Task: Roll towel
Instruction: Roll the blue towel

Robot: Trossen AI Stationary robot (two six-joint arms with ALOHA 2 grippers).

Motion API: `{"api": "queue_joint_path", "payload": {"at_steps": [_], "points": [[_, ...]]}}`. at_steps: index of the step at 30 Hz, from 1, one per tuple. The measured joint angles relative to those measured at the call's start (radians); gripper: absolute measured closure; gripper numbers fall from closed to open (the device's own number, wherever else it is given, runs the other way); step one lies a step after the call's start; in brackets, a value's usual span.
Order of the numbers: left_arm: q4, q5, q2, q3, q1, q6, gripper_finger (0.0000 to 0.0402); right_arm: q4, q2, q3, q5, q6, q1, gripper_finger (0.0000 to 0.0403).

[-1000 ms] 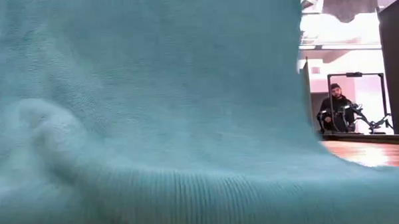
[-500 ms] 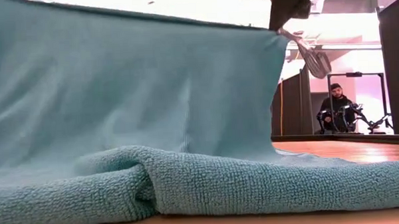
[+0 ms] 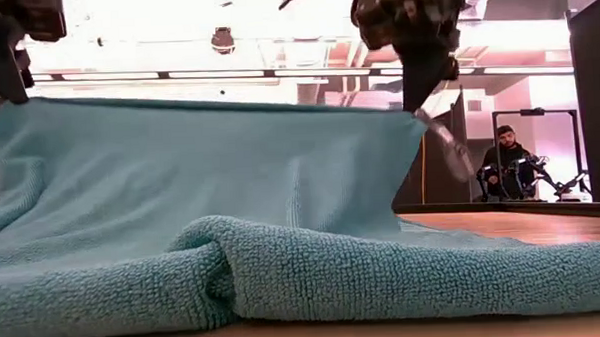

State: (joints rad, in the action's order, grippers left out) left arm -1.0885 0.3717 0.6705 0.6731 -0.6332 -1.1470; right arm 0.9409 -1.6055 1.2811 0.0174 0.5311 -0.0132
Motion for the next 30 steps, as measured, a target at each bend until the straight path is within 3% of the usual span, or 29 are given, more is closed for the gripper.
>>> {"api": "queue_joint_path", "payload": {"at_steps": [8, 16, 23, 27, 30], "points": [[-0.024, -0.001, 0.005, -0.005, 0.082, 0.089, 0.0388, -0.070, -0.001, -0.058, -0.019, -0.046, 0.085, 0.0395], [-0.103, -0.028, 0.005, -0.005, 0.137, 0.090, 0.0314, -0.058, 0.004, -0.069, -0.019, -0.124, 0.149, 0.0324], [0.133, -0.052, 0.041, -0.005, 0.139, 0.168, 0.0296, -0.116, 0.036, -0.065, -0.024, -0.241, 0.066, 0.0310], [0.266, -0.065, 0.150, -0.004, 0.169, 0.306, 0.0299, -0.119, 0.038, -0.064, -0.018, -0.236, 0.020, 0.0310], [0.330, -0.090, 0.284, -0.003, 0.259, 0.407, 0.0300, -0.148, 0.037, -0.074, -0.019, -0.219, -0.029, 0.0310]]}}
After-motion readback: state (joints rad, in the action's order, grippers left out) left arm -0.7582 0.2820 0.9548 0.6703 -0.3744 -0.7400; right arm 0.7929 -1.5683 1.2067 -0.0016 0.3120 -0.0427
